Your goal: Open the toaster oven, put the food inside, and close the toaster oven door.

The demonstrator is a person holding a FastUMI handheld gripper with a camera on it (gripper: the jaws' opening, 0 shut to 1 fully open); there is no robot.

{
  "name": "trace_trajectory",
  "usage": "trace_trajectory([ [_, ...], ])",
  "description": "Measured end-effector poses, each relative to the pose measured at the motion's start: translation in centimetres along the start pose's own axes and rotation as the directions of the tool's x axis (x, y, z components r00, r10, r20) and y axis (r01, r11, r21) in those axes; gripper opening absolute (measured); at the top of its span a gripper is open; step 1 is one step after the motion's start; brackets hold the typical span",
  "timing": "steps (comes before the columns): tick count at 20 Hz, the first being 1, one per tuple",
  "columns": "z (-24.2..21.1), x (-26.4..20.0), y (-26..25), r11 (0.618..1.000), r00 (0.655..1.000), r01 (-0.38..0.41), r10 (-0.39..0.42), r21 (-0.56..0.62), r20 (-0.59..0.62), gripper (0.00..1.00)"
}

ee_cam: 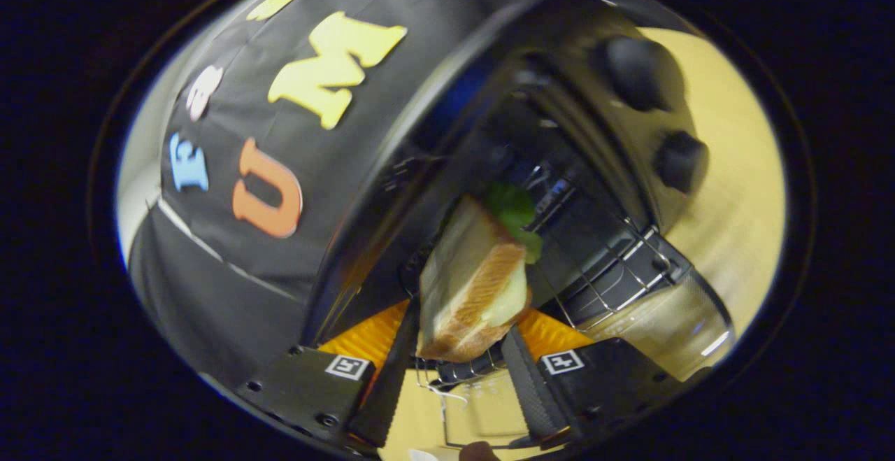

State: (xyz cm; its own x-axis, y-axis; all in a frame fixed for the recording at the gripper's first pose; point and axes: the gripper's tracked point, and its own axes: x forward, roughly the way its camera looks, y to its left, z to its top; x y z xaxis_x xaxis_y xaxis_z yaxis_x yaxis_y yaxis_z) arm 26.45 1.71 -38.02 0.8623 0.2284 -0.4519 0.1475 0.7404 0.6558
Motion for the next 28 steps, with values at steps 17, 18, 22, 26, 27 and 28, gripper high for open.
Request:
trace_trajectory([
  [17, -6.5, -3.7, 0.7, 0.809, 0.9, 0.112, -0.328, -0.577, -0.285, 0.85],
  [18, -6.9, -4.3, 0.9, 0.813, 0.896, 0.101, -0.325, -0.574, -0.303, 0.85],
  [22, -6.2, -6.9, 2.2, 0.786, 0.912, 0.103, -0.32, -0.61, -0.258, 0.85],
  [26, -4.4, -11.2, 4.4, 0.741, 0.948, 0.114, -0.281, -0.662, -0.151, 0.86],
  [27, -4.3, -12.2, 4.7, 0.732, 0.955, 0.112, -0.267, -0.672, -0.132, 0.86],
  [28, -4.1, -13.5, 5.0, 0.722, 0.959, 0.11, -0.257, -0.683, -0.117, 0.86],
])
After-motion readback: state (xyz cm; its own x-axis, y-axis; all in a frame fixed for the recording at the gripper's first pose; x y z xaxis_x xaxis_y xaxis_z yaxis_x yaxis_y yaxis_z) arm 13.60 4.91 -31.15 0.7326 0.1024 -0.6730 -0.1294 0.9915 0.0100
